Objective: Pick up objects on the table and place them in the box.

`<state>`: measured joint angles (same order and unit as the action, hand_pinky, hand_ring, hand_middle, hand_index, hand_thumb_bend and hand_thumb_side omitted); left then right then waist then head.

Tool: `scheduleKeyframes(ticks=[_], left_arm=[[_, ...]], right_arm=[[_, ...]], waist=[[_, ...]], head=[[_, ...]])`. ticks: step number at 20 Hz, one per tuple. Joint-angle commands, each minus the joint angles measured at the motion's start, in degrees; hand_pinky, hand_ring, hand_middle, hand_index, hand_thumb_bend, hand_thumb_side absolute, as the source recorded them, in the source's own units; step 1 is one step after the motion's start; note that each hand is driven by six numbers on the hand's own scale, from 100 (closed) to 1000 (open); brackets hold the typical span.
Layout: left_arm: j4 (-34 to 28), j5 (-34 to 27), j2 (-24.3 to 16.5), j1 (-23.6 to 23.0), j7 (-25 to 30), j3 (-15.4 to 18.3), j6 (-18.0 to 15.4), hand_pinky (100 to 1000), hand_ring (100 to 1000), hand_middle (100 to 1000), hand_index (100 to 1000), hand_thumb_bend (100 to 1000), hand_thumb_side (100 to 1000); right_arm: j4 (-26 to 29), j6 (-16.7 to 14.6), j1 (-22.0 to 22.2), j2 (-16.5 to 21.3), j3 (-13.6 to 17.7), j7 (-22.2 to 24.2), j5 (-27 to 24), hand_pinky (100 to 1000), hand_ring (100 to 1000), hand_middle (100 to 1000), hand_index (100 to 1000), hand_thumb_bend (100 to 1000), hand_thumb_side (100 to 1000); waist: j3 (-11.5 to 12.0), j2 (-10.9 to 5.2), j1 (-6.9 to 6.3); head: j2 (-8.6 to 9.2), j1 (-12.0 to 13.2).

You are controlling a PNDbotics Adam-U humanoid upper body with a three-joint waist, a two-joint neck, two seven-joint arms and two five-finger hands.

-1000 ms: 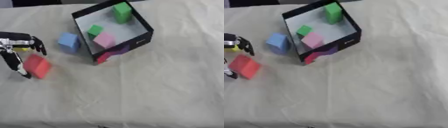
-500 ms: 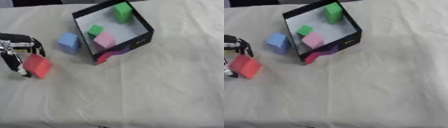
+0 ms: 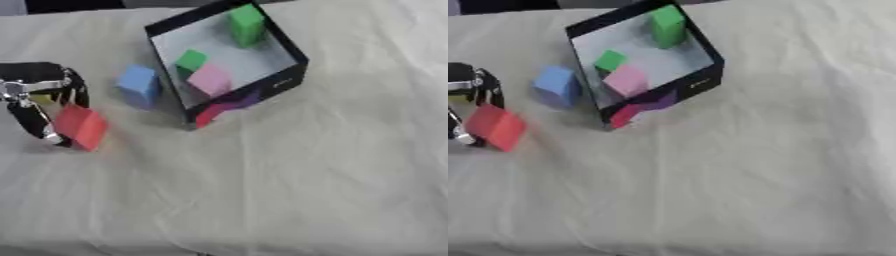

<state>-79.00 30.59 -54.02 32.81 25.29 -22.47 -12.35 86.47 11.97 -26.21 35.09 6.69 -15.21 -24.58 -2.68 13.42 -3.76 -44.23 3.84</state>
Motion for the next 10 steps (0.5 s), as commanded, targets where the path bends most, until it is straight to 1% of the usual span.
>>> scheduleKeyframes(ticks=[1, 5, 8, 9, 10], left_arm=[[-0.01, -0.01, -1.26, 0.3, -2.22, 0.32, 0.2, 463, 427, 499, 558, 513, 100], [-2.11, -1.15, -1.87, 0.12, -2.59, 1.37, 1.02, 450, 418, 496, 557, 488, 100], [-5.93, -5.35, -2.89, 0.61, -1.09, 2.89, 2.36, 448, 410, 491, 551, 454, 100], [-7.9, -7.0, -3.32, 1.33, -0.4, 3.64, 2.85, 447, 407, 490, 547, 247, 100], [-9.83, -8.39, -3.67, 2.13, 0.25, 4.32, 3.42, 445, 405, 487, 545, 444, 100]], right_arm=[[0.28, -0.17, -0.85, 1.32, 0.56, 0.14, -0.31, 738, 803, 705, 789, 298, 522], [0.23, -0.23, -0.73, 1.51, 0.66, 0.05, -0.38, 739, 802, 705, 789, 294, 524], [0.3, -0.35, -0.69, 1.8, 0.72, 0.0, -0.48, 739, 802, 705, 789, 293, 522], [0.34, -0.38, -0.7, 1.92, 0.72, 0.0, -0.52, 739, 802, 705, 789, 300, 529], [0.38, -0.4, -0.71, 2.03, 0.73, 0.01, -0.57, 739, 802, 705, 789, 292, 521]], waist=[[-0.01, -0.99, 0.24], [0.06, -1.1, 0.25], [0.11, -1.21, 0.21], [0.16, -1.28, 0.18], [0.21, -1.35, 0.15]], head=[[0.11, -0.19], [0.11, -0.19], [0.11, -0.24], [0.11, -0.3], [0.11, -0.36]])
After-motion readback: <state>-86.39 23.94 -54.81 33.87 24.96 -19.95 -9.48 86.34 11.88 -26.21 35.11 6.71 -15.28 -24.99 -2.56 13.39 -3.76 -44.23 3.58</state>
